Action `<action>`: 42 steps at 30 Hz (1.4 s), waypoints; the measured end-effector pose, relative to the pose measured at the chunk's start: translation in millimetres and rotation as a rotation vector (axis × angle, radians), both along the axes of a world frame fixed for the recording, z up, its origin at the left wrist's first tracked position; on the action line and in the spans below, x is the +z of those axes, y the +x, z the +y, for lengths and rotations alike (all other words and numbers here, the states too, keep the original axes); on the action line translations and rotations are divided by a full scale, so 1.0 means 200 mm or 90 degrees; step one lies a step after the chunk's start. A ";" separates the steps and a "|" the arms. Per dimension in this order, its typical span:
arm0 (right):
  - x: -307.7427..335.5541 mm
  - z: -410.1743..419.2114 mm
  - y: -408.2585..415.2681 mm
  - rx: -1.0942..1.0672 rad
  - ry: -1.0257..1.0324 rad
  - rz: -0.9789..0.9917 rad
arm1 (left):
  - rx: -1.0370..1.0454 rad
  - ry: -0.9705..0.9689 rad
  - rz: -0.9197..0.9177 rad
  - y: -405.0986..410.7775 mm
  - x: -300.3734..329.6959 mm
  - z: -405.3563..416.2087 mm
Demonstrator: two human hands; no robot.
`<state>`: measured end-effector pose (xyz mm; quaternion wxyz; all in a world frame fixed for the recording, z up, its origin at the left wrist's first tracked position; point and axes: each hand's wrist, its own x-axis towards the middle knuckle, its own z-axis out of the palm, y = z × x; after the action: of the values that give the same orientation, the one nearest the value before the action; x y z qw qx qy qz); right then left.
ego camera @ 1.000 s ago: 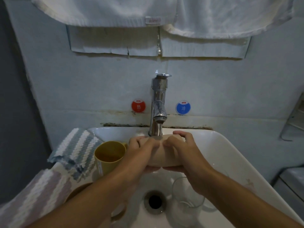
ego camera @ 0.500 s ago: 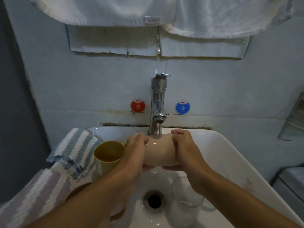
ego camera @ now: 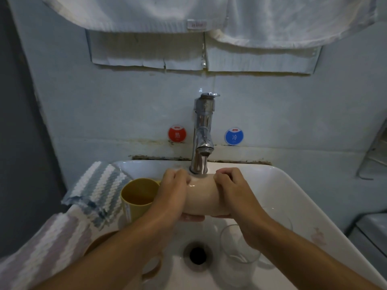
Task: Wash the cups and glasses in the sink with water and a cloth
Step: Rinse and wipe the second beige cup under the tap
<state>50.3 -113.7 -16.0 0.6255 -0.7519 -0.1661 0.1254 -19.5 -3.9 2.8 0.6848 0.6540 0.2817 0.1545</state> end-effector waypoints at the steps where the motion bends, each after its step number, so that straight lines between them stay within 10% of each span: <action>1: 0.00 0.00 0.00 0.013 -0.002 0.002 | 0.004 -0.005 0.001 0.00 0.00 0.00; 42: -0.03 0.01 0.00 -0.022 0.052 -0.028 | -0.077 0.059 -0.023 -0.02 -0.01 0.00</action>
<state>50.5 -112.3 -21.4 0.6538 -0.7313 -0.1717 0.0910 -23.5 -3.2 0.1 0.6666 0.6981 0.2220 0.1377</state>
